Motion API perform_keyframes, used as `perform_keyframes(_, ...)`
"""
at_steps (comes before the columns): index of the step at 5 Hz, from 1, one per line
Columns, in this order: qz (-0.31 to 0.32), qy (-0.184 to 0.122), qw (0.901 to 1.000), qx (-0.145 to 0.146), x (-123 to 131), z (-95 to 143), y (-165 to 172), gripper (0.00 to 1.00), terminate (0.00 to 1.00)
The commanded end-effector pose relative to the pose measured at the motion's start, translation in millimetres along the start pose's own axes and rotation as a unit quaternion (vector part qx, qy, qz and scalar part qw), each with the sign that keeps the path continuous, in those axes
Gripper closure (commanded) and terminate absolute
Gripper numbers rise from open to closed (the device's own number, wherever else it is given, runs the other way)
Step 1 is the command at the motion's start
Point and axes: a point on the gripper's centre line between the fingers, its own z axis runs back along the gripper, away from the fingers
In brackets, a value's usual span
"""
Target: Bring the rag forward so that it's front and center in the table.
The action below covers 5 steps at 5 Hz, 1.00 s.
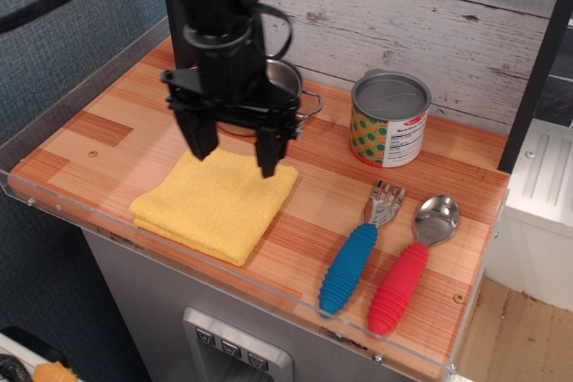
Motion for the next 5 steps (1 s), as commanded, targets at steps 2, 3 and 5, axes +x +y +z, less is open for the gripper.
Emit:
perform_keyframes(2,-0.052,-0.044,0.9970,-0.038,21,46,-60,0.00,0.00)
perform_keyframes(3,-0.076,-0.055,0.9942,-0.053,21,61,-71,0.00,0.00)
perform_keyframes(5,-0.076,-0.055,0.9942,-0.053,21,61,-71,0.00,1.00)
